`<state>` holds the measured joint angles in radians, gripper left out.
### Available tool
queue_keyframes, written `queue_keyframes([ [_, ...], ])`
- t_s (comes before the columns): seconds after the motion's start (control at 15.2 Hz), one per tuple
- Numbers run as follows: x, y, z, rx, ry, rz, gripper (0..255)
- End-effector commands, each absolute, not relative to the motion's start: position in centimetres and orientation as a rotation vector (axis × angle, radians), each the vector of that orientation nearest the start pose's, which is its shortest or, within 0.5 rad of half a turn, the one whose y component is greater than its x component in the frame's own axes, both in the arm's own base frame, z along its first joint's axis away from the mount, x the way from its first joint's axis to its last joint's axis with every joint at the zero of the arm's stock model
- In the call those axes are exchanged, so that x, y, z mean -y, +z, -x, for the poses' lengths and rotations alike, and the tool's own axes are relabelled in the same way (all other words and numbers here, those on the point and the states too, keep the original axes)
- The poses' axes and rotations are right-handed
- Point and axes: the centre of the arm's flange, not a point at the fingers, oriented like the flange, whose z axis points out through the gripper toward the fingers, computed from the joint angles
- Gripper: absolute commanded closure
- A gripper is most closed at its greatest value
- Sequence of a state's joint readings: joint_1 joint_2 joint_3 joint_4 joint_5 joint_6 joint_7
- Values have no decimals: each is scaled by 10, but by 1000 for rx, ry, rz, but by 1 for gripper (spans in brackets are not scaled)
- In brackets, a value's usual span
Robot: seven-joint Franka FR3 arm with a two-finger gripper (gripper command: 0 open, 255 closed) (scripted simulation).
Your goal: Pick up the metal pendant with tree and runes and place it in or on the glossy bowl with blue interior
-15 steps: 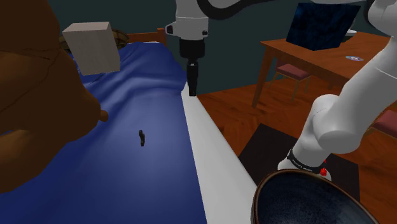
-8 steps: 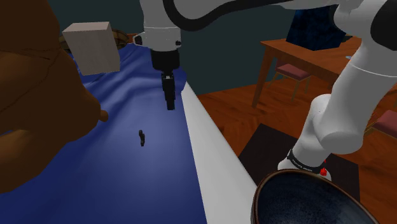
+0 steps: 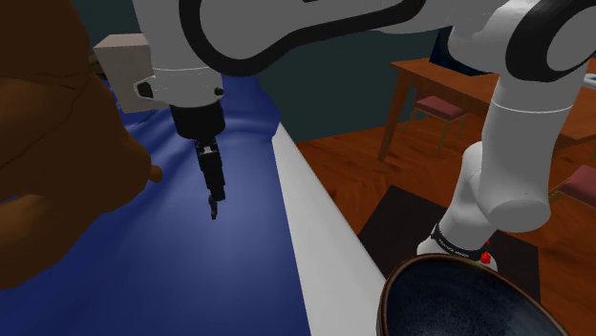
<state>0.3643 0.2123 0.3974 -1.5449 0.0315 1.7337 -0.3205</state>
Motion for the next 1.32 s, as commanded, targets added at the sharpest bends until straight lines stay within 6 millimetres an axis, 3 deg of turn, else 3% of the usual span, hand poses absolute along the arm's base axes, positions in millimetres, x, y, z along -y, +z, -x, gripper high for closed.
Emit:
queue_keyframes([
  [0.0,-426,529,-463,1577,48,2588,0],
  [0.46,-429,494,-460,1577,48,2588,0],
  [0.99,-429,494,-460,1577,48,2588,0],
  [1.06,-429,494,-460,1577,48,2588,255],
  [1.25,-429,494,-460,1577,48,2588,255],
])
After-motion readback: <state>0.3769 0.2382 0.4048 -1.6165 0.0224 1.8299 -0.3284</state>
